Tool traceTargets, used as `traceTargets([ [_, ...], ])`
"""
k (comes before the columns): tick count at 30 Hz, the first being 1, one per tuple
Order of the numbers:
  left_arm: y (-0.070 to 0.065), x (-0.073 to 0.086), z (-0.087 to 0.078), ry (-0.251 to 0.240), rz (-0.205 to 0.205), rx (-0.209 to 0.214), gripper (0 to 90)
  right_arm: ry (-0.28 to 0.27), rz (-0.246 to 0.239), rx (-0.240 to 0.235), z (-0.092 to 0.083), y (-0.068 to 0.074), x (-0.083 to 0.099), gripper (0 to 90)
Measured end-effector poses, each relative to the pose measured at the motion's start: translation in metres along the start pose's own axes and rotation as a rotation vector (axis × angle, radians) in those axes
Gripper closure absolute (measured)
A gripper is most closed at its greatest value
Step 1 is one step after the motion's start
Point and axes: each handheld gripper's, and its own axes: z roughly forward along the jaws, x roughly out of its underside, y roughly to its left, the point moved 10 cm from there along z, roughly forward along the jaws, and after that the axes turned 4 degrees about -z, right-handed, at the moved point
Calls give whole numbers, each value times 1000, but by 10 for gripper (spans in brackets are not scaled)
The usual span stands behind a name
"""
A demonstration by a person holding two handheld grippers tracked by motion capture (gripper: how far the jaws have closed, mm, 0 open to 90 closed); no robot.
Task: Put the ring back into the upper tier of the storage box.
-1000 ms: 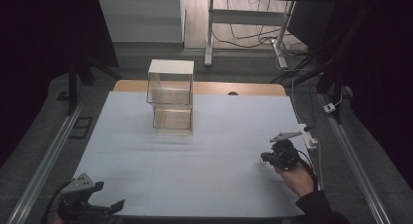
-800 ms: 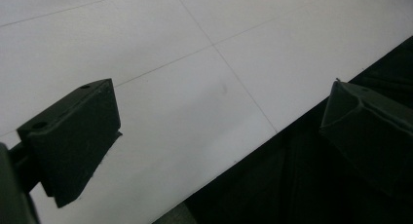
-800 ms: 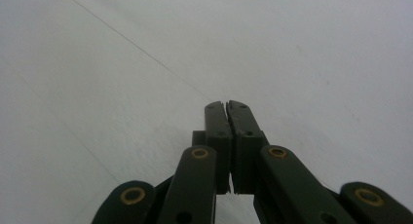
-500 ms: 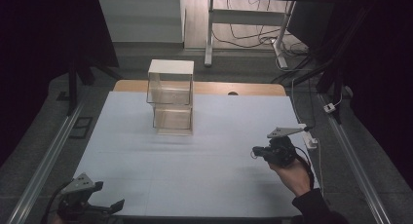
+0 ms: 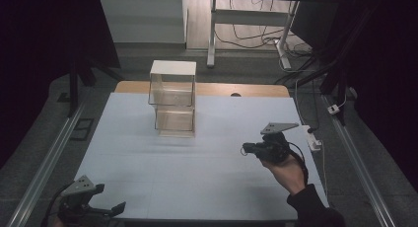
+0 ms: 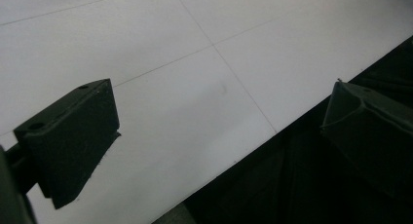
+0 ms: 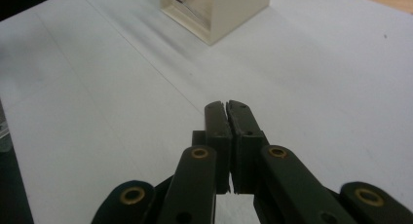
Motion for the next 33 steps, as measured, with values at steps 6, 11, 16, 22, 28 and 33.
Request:
traceTargets([
  [6,0,0,-1,-3,1,11,3,-23,-23,-21,6,9,-19,882],
  [11,-2,0,-1,-4,6,25,6,-36,-54,-39,13,17,-37,881],
  [16,-2,0,-1,-7,9,23,6,-48,-77,-53,20,24,-53,882],
  [22,-1,0,-2,-14,11,14,7,-62,-95,-61,27,28,-69,881],
  [28,-1,-1,-3,-20,5,22,6,-90,-95,-81,32,31,-87,881],
  [33,-1,-1,-2,-18,3,24,6,-108,-94,-85,35,32,-101,881],
])
